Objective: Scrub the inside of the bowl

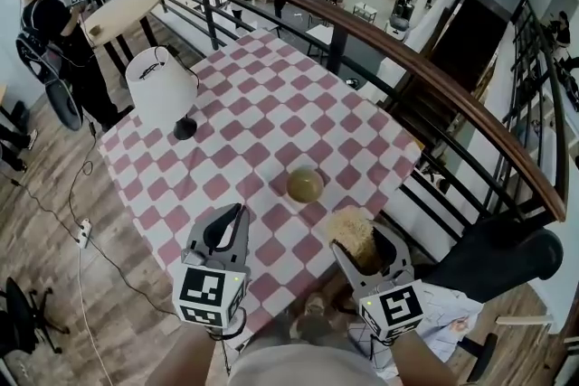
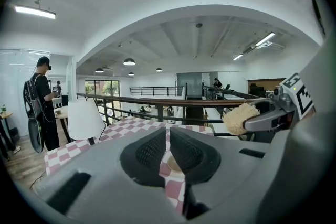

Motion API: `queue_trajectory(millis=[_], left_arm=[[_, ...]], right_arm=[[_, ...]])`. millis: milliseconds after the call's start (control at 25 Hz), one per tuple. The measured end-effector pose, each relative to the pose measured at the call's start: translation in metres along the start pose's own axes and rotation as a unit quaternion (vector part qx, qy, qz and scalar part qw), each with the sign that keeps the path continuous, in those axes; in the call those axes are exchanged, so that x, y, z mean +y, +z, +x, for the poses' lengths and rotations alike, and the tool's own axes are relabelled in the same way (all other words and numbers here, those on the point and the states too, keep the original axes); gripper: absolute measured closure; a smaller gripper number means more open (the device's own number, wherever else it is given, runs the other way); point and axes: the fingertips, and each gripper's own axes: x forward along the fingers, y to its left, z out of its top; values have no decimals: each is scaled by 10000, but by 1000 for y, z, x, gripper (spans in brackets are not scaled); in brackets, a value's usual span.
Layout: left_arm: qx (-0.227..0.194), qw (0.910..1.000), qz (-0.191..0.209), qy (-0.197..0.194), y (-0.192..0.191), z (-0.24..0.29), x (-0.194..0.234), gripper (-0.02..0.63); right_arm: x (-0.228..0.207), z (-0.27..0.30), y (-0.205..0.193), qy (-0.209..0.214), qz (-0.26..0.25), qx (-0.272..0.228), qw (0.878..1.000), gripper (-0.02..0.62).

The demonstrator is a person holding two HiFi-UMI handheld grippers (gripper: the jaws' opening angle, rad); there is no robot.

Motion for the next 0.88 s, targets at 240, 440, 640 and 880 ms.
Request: queue_trajectory(millis=[240,440,640,880], left_arm=[[214,9997,40,-123,-4,36,7,517],[507,9985,-2,-183,-22,72,12,517],[884,9946,-59,-542,-46,108,2,517],[1368,9861,-205,-919,-85,149,-9,517]], right_arm=[[-15,21,-17,-12,68,101,9999,334],[-28,42,-24,8,142,63,9999,334],[-42,64,-38,-64,261,147,9995,334],[-56,93,-55,-26,227,266,9994,334]])
